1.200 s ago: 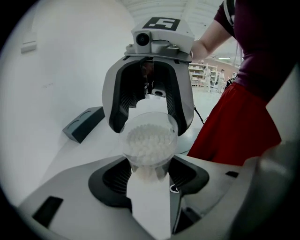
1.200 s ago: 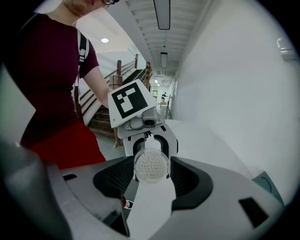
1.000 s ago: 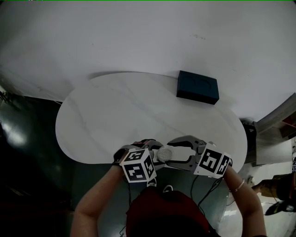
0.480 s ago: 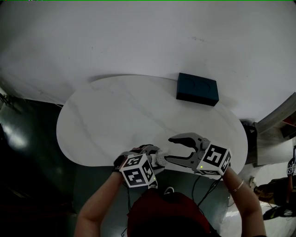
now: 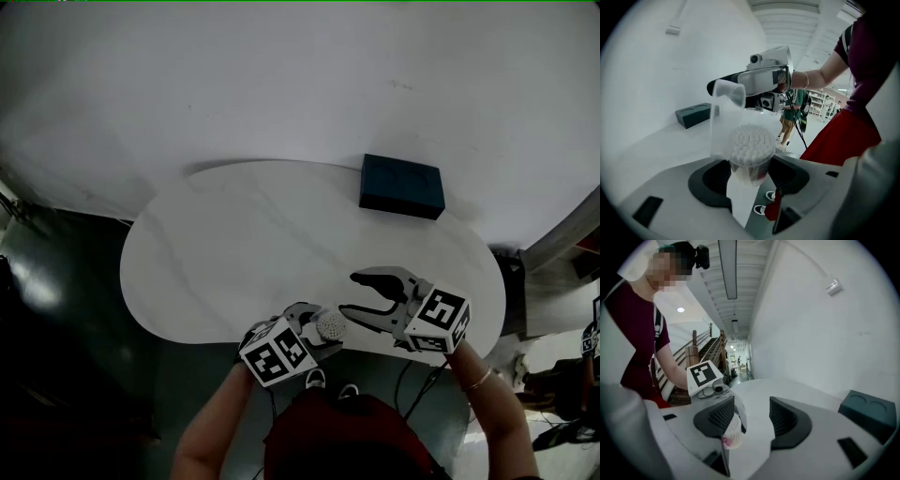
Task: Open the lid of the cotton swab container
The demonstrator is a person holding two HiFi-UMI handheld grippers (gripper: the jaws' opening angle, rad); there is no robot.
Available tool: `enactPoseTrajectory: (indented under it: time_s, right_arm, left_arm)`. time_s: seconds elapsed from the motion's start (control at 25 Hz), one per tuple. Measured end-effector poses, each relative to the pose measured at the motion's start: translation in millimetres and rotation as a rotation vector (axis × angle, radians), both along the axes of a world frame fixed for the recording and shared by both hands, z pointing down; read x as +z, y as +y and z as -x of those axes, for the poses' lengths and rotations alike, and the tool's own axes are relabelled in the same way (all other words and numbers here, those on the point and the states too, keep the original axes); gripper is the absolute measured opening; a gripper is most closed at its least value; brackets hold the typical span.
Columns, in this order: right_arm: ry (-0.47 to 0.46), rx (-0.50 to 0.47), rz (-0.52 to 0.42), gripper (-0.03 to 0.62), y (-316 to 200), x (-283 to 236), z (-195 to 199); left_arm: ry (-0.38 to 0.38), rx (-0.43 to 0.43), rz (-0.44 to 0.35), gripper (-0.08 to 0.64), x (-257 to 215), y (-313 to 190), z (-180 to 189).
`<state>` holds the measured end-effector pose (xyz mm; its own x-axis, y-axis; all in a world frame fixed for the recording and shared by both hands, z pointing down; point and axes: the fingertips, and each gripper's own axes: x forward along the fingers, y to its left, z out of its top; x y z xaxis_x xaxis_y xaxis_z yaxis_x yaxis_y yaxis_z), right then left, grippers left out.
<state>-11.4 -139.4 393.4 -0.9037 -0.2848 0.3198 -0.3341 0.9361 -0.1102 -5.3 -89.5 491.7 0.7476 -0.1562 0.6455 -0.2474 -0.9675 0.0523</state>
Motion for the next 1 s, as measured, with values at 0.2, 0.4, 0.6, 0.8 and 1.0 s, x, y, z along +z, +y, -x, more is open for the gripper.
enactPoseTrajectory:
  time_s: [0.2, 0.4, 0.6, 0.8, 1.0]
  right_arm:
    - [-0.148, 0.115, 0.075, 0.245, -13, -5, -14]
    - [-0.212, 0.206, 0.106, 0.245, -17, 0, -27]
    - [-0.299, 0.286, 0.134, 0.242, -20, -1, -44]
    - [-0.355, 0.346, 0.156, 0.201, -22, 1, -56]
    - [-0.363, 0.396, 0.161, 0.18, -20, 9, -67]
  left_arm:
    - [0.043, -0.077, 0.016, 0.267, -4, -7, 1]
    - [0.06, -0.137, 0.02, 0.267, -3, -10, 1]
    - [0.105, -0.268, 0.039, 0.268, -4, -24, 2]
    - [0.115, -0.337, 0.028, 0.268, -7, -33, 1]
    - [0.134, -0.402, 0.001, 0.268, -14, -39, 0]
